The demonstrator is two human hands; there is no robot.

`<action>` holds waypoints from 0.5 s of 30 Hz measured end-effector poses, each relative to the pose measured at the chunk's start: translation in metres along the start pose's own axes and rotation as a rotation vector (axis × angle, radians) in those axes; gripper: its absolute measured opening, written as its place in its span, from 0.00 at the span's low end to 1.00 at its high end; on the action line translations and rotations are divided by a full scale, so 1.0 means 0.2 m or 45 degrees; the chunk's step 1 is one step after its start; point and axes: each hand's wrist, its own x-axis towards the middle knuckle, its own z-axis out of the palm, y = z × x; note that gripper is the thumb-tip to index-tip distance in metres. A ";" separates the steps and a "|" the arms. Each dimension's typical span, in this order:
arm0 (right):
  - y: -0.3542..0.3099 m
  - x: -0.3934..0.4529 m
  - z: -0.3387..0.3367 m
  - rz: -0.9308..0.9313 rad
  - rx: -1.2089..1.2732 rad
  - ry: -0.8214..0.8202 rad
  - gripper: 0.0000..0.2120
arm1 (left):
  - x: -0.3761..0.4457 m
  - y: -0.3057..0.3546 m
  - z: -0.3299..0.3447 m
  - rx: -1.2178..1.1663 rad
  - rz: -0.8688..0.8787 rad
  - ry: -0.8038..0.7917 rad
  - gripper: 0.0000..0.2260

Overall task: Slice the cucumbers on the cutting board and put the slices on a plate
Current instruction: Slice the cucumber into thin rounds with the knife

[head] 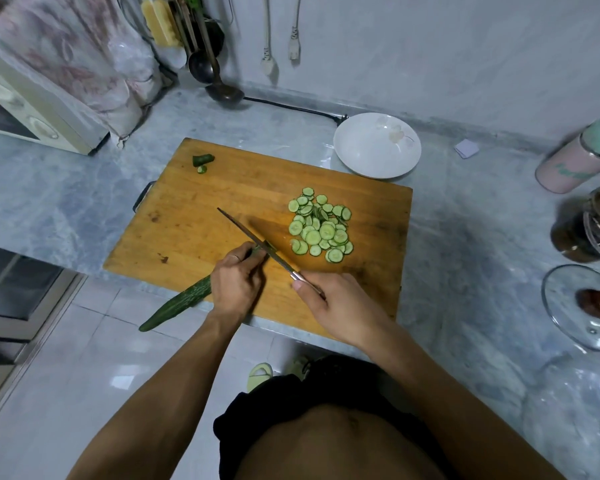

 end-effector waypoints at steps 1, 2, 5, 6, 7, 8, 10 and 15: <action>-0.01 0.00 0.00 0.004 0.002 -0.006 0.18 | 0.00 0.00 0.00 0.008 0.019 0.013 0.14; -0.01 0.00 -0.01 0.006 0.003 -0.013 0.17 | -0.01 0.01 0.00 0.016 0.034 0.025 0.15; -0.03 0.00 0.00 0.021 -0.015 -0.035 0.14 | -0.02 0.01 0.01 0.053 0.028 0.037 0.15; -0.03 0.00 0.00 0.026 -0.022 -0.037 0.13 | -0.02 0.01 0.02 0.062 0.012 0.029 0.16; -0.03 0.00 0.00 0.029 -0.024 -0.035 0.13 | -0.02 0.01 0.02 0.067 -0.003 0.019 0.17; -0.03 0.00 0.00 0.030 -0.021 -0.031 0.13 | -0.02 0.00 0.03 0.071 -0.014 0.011 0.18; -0.03 0.00 0.00 0.035 -0.011 -0.024 0.14 | -0.02 0.01 0.03 0.077 -0.020 0.002 0.19; -0.04 0.01 -0.01 0.054 -0.012 -0.036 0.13 | -0.02 0.00 0.03 0.073 -0.022 -0.027 0.20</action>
